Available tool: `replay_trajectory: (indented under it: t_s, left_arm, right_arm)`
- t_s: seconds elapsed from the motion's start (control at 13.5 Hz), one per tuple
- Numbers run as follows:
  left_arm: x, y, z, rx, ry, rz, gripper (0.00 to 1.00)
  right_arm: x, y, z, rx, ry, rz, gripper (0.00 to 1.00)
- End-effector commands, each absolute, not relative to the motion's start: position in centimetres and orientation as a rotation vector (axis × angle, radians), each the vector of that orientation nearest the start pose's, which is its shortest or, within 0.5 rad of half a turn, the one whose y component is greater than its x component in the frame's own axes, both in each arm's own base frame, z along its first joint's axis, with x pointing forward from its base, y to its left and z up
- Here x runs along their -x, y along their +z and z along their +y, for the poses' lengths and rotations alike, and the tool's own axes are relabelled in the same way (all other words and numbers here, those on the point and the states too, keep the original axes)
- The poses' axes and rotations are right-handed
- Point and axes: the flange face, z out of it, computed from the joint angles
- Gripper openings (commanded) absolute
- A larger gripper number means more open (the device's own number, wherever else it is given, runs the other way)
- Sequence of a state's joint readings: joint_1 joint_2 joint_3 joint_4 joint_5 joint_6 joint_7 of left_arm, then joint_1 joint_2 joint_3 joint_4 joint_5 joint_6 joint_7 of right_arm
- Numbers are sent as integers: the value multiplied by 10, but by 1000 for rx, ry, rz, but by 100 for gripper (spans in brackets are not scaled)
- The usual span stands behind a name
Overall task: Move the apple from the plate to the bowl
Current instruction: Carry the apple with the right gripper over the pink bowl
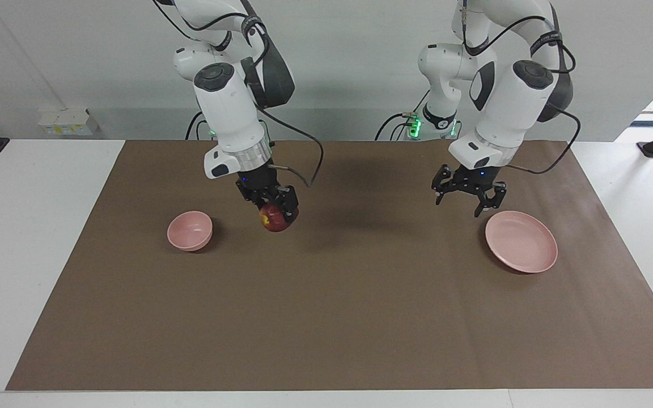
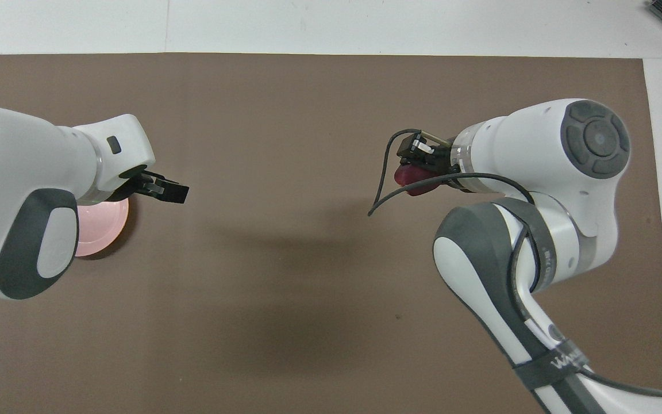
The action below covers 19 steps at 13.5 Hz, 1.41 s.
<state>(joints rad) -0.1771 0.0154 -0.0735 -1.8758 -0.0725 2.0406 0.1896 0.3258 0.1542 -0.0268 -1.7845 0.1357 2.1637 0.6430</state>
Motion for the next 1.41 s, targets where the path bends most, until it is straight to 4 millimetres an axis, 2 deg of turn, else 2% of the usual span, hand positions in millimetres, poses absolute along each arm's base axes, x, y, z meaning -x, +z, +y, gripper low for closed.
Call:
replay_trajectory:
  t_s: [0.0,0.15,0.3,0.37,0.52,0.59,0.74,0.89,1.11,1.19,1.26,1.33]
  left_arm:
    - [-570,558,-126,3118,-185,626,100]
    - [-569,596,-105,3126,-140,583,100]
    - [-562,625,-87,3128,-109,543,100]
    - [-558,635,-80,3124,-89,529,100]
    - [-551,645,-62,3132,-39,479,100]
    - [-547,652,-60,3134,-70,472,100]
    - [-543,651,-58,3135,-51,462,100]
    - [-544,651,-50,3138,-61,438,100]
    - [-547,654,-46,3140,-83,419,100]
    - [-545,657,-47,3141,-87,419,100]
    - [-543,660,-46,3139,-78,422,100]
    - [-543,663,-46,3139,-80,422,100]
  right_arm:
    - [-606,489,146,2985,-269,286,0]
    - [-606,486,120,3128,-260,-13,0]
    - [-603,487,95,3214,-247,-147,0]
    - [-598,481,79,3240,-223,-217,0]
    - [-591,471,57,3300,-215,-285,0]
    - [-589,462,40,3311,-182,-267,0]
    - [-575,436,28,3305,-182,-262,0]
    - [-565,411,7,3300,-196,-208,0]
    - [-547,355,11,3276,-200,-156,0]
    - [-545,346,13,3273,-196,-148,0]
    - [-546,343,13,3275,-186,-160,25]
    - [-548,345,14,3275,-183,-164,91]
